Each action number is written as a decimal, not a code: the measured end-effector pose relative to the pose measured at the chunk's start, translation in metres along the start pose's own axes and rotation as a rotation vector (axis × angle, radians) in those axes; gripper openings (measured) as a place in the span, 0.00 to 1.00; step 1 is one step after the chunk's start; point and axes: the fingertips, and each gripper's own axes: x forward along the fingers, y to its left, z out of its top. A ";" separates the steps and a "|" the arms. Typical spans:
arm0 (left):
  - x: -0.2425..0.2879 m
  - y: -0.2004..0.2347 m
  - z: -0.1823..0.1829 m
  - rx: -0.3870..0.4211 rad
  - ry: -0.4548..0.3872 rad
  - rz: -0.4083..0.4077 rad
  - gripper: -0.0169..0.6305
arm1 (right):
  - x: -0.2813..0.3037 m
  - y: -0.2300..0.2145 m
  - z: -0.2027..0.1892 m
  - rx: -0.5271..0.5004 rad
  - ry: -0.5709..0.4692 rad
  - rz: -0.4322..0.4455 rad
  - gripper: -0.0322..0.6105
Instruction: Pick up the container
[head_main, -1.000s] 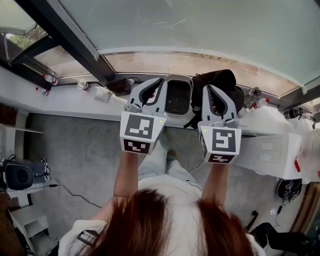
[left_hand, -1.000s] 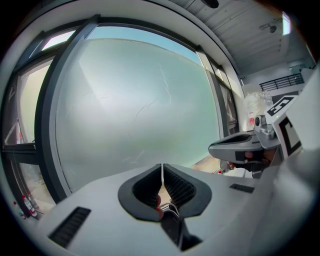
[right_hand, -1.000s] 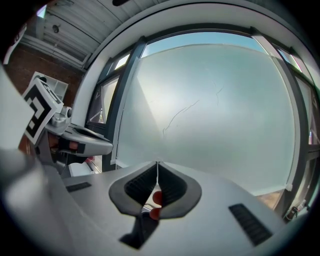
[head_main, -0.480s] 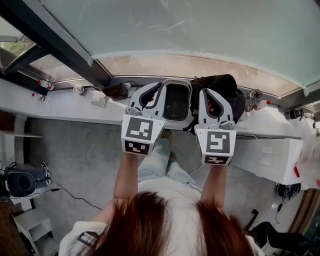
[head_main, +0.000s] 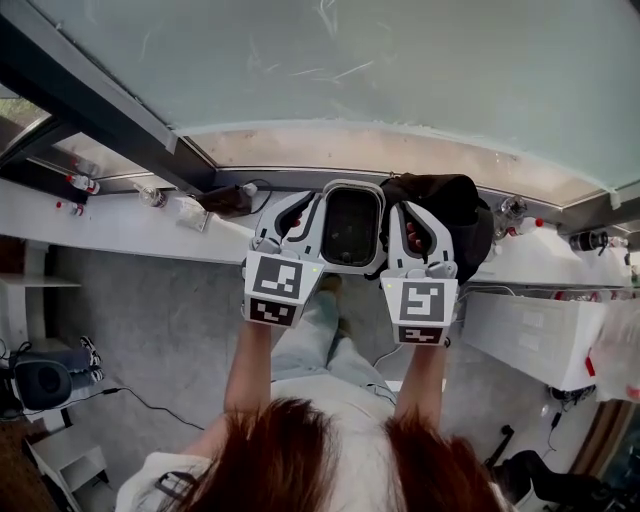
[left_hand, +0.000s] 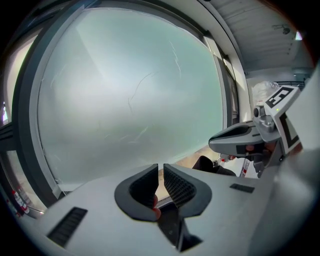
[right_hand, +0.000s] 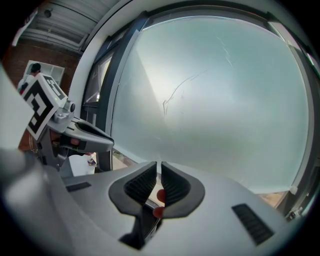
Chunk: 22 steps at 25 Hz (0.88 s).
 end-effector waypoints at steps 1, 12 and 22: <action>0.005 0.002 -0.004 0.004 0.009 -0.001 0.06 | 0.005 0.000 -0.004 0.000 0.010 0.001 0.09; 0.052 0.021 -0.050 0.010 0.089 -0.032 0.08 | 0.059 0.003 -0.047 -0.032 0.137 0.009 0.09; 0.097 0.027 -0.097 -0.011 0.177 -0.083 0.14 | 0.109 0.001 -0.102 -0.087 0.275 0.042 0.18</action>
